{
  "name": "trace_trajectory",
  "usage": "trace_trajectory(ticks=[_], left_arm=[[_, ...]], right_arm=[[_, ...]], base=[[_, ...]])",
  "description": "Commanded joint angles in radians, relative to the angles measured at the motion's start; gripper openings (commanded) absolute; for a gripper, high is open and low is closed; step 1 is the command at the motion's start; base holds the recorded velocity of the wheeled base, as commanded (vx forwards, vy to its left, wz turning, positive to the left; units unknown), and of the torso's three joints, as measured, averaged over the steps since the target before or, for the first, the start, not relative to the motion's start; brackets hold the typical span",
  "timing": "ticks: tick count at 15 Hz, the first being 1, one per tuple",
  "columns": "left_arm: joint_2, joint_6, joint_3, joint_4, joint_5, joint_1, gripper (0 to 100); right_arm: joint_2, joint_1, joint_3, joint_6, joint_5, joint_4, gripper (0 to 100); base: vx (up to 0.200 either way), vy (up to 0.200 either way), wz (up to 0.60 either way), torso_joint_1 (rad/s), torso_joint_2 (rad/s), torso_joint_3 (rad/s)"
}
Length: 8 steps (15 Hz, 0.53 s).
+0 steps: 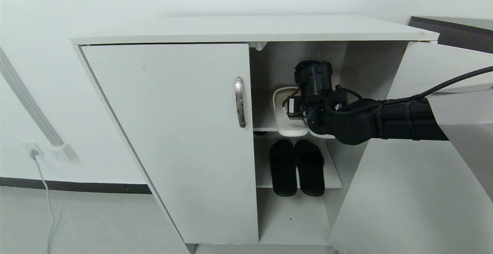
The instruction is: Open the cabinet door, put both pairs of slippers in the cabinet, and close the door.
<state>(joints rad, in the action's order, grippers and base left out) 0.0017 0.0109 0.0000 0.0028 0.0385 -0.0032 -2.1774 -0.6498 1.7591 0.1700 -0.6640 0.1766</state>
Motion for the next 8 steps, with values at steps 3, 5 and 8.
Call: trace_trajectory(ticks=[3, 5, 8], left_arm=[[0.001, 0.001, 0.000, 0.000, 0.000, 0.000, 0], [0.001, 0.001, 0.000, 0.000, 0.000, 0.000, 0], [0.001, 0.001, 0.000, 0.000, 0.000, 0.000, 0]], right_arm=[[-0.007, -0.002, 0.006, 0.000, 0.000, 0.000, 0], [-0.012, -0.002, 0.010, 0.000, 0.000, 0.000, 100], [0.024, -0.010, -0.035, 0.002, 0.000, 0.000, 100]], base=[[0.000, 0.000, 0.00, 0.000, 0.00, 0.000], [0.000, 0.000, 0.00, 0.000, 0.00, 0.000], [0.000, 0.000, 0.00, 0.000, 0.00, 0.000]])
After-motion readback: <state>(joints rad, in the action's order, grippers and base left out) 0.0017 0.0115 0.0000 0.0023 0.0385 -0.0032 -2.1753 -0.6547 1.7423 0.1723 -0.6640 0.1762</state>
